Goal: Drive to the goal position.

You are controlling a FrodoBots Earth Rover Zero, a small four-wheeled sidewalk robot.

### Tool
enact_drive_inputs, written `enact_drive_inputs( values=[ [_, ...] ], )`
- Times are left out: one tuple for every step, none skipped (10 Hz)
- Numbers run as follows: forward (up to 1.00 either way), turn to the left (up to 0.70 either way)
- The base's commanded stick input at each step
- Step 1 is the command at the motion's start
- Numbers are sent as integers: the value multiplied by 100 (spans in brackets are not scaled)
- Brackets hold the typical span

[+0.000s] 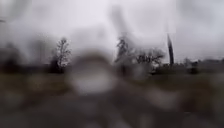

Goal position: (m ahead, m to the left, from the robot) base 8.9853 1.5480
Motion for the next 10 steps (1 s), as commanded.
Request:
enact_drive_inputs(
  values=[
    [85, 0],
    [85, 0],
    [85, 0],
    [85, 0],
    [85, 0],
    [85, 0],
    [85, 0],
    [85, 0],
    [85, 0],
    [85, 0]
  ],
)
